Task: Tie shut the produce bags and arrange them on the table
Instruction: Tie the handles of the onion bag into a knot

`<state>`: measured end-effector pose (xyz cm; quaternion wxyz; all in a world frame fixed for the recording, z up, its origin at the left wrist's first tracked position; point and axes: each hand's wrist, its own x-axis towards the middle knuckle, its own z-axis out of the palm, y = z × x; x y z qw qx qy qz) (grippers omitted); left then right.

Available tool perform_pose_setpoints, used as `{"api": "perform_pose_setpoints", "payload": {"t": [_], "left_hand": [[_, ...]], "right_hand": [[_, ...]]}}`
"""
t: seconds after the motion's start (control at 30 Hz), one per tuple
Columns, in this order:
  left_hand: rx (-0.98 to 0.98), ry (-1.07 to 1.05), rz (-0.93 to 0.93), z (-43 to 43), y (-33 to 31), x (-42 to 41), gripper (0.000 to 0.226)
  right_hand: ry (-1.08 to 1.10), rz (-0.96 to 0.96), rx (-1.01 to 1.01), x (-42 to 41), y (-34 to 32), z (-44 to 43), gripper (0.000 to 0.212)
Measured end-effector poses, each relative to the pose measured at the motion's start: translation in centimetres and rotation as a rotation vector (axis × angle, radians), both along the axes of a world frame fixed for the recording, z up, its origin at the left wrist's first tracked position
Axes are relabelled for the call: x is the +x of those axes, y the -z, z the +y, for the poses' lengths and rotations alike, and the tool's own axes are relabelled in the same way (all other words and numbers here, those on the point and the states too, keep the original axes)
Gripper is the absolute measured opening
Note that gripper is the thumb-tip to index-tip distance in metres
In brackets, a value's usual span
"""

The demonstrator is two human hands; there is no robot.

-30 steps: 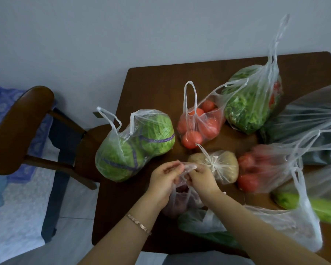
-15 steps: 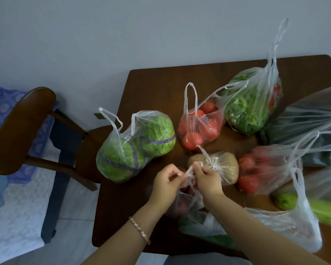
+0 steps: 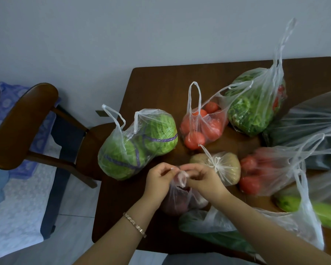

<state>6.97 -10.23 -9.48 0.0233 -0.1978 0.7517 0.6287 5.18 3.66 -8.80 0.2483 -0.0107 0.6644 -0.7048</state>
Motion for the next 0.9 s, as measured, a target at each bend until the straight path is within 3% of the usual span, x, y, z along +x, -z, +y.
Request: {"api": "perform_pose_setpoints", "payload": {"t": [0.13, 0.23, 0.3, 0.37, 0.47, 0.53, 0.63, 0.73, 0.8, 0.9], "left_hand": [[0.212, -0.093, -0.133, 0.5, 0.1, 0.0, 0.022], [0.126, -0.208, -0.170, 0.1, 0.5, -0.3, 0.021], [0.150, -0.324, -0.192, -0.1, 0.9, -0.5, 0.018], [0.315, -0.488, -0.245, -0.7, 1.3, -0.6, 0.011], [0.536, -0.701, -0.386, -2.5, 2.2, -0.5, 0.030], [0.520, -0.728, -0.461, -3.4, 2.8, -0.4, 0.035], [0.423, -0.698, -0.449, -3.7, 3.4, -0.5, 0.032], [0.336, -0.613, -0.378, -3.7, 2.9, -0.6, 0.010], [0.221, -0.361, -0.275, -3.6, 2.2, -0.4, 0.019], [0.223, 0.130, -0.221, -3.0, 0.8, 0.3, 0.028]], "right_hand": [[0.024, 0.147, 0.108, 0.1, -0.4, -0.2, 0.023], [0.027, 0.183, 0.187, 0.1, -0.5, -0.4, 0.024], [0.074, 0.059, 0.072, 0.4, -0.3, -0.3, 0.030], [0.086, -0.094, -0.022, 0.8, 0.3, 0.3, 0.033], [0.008, -0.266, 0.061, 1.0, 1.8, 2.2, 0.038], [0.033, -0.358, 0.124, 1.1, 3.0, 3.2, 0.039], [0.081, -0.404, 0.267, 0.8, 4.5, 3.3, 0.038], [0.073, -0.402, 0.414, 0.0, 4.8, 2.5, 0.034], [0.114, -0.397, 0.371, -0.8, 3.9, 2.2, 0.032], [0.152, -0.274, 0.220, -1.9, 1.8, 1.3, 0.036]]}}
